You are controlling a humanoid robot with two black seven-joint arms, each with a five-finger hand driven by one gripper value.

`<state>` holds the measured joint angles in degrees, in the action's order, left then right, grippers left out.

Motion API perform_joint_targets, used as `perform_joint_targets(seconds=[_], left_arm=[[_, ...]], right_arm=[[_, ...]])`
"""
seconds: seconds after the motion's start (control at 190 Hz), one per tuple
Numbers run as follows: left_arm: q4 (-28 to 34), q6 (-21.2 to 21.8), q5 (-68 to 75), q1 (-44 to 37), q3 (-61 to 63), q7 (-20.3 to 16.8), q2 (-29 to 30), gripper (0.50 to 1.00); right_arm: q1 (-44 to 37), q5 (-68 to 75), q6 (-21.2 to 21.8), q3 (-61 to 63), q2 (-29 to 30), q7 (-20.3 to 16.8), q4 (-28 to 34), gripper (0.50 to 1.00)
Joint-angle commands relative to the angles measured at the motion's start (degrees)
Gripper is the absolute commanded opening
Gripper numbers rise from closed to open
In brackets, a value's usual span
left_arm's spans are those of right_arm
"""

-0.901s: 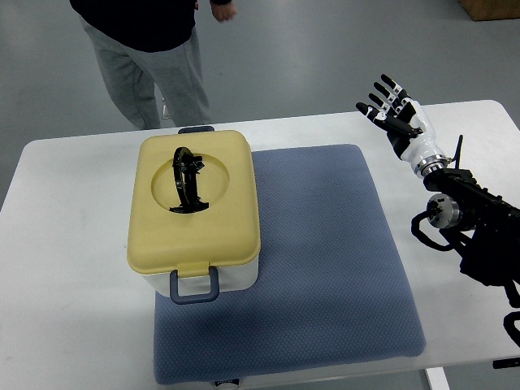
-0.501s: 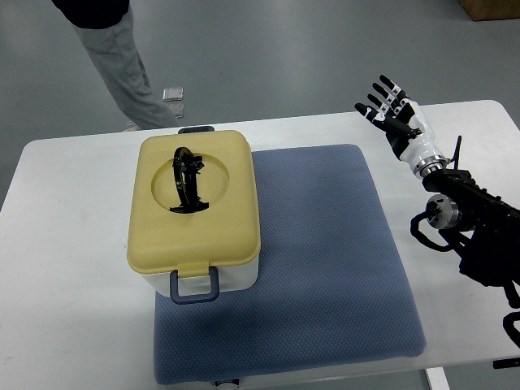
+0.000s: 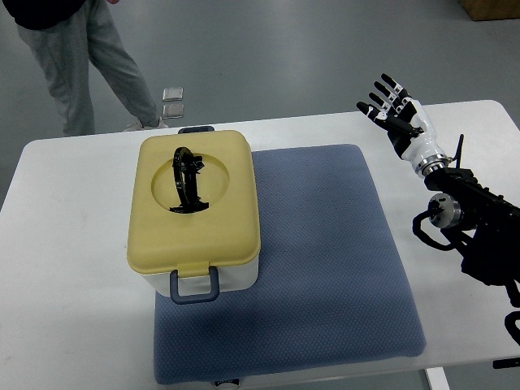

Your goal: Open white storage box with right hand

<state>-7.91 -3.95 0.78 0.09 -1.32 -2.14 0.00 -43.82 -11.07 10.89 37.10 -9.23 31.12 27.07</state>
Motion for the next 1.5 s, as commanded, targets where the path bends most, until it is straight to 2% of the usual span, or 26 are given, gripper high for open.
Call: perform_joint_targets(seconds=[0.0, 0.527, 0.727, 0.875, 1.017, 1.249, 1.36, 1.497], left_arm=[[0.00, 0.00, 0.01, 0.00, 0.00, 0.03, 0.00, 1.000], [0.00, 0.00, -0.08, 0.44, 0.09, 0.03, 0.00, 1.000], [0.00, 0.00, 0.01, 0.44, 0.00, 0.03, 0.00, 1.000], [0.00, 0.00, 0.01, 0.44, 0.00, 0.03, 0.00, 1.000], [0.00, 0.00, 0.01, 0.44, 0.00, 0.03, 0.00, 1.000], [0.00, 0.00, 0.01, 0.44, 0.00, 0.03, 0.00, 1.000], [0.00, 0.00, 0.01, 0.44, 0.00, -0.06, 0.00, 1.000], [0.00, 0.00, -0.08, 0.44, 0.00, -0.06, 0.00, 1.000]], right_arm=[[-0.21, 0.00, -0.16, -0.01, -0.08, -0.01, 0.00, 0.926], [-3.02, -0.44, -0.60, -0.18, -0.70, -0.45, 0.18, 0.926], [-3.37, -0.79, -2.27, -0.62, -0.96, -0.45, 0.53, 0.926], [-6.36, -2.02, -2.19, -1.76, -0.96, -0.45, 0.62, 0.926], [-10.93, -9.40, -1.83, -4.05, -2.98, -0.27, 1.14, 0.926], [-19.90, -26.63, -1.22, -9.50, -5.71, -0.01, 6.42, 0.924], [-24.12, -34.45, 1.59, -11.87, -7.46, -0.01, 8.97, 0.926], [-29.21, -44.56, 4.23, -14.86, -8.78, 0.08, 15.12, 0.924]])
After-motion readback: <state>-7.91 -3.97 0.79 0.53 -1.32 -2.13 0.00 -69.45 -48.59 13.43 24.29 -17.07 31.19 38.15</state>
